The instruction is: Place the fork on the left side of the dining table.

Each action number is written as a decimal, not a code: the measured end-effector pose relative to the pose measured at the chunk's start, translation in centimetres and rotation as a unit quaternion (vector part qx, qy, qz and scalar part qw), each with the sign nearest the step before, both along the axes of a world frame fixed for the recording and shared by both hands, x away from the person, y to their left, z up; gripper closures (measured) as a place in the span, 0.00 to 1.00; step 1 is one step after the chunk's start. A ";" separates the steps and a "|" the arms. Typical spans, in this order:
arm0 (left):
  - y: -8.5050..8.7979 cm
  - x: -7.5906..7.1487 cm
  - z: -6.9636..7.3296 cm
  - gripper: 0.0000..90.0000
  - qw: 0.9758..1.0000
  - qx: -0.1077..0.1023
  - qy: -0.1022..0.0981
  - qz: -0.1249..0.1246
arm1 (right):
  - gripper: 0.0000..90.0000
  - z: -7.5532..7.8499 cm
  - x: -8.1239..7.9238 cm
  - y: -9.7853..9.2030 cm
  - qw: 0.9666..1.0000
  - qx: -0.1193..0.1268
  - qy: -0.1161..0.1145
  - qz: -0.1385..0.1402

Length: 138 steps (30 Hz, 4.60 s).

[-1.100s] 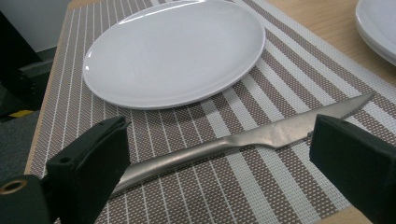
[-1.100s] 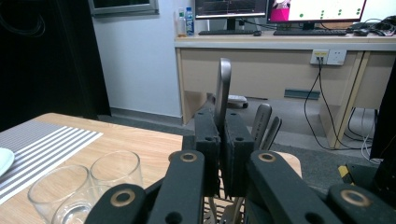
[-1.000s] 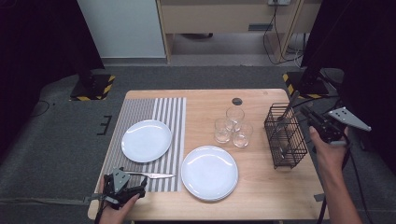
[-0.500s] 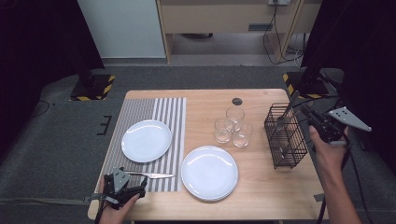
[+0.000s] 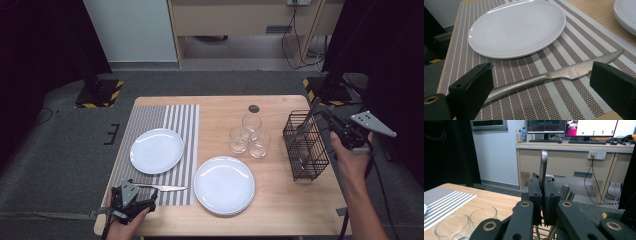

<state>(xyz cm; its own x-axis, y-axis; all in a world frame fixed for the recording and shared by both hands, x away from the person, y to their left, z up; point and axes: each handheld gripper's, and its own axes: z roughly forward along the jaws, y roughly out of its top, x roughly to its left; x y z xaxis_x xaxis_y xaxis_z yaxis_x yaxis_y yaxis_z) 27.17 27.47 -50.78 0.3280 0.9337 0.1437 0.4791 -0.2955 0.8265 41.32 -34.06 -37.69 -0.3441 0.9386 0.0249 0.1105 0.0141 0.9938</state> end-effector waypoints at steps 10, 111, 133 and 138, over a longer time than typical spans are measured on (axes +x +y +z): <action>0.0 0.0 0.0 0.05 1.000 0.000 -0.001 0.000 | 0.97 0.5 0.1 0.2 1.000 -0.009 -0.002 -0.004; -0.5 0.1 0.1 0.05 1.000 0.005 -0.006 -0.012 | 0.97 4.9 -1.1 19.9 0.986 -0.071 -0.004 0.151; -1.3 0.2 1.3 0.06 0.999 0.006 -0.019 -0.031 | 0.97 2.4 -1.2 23.4 0.976 -0.068 0.014 0.204; -2.2 1.0 2.3 0.06 0.999 0.002 -0.025 -0.048 | 0.97 1.7 -1.1 24.2 0.974 -0.071 0.020 0.214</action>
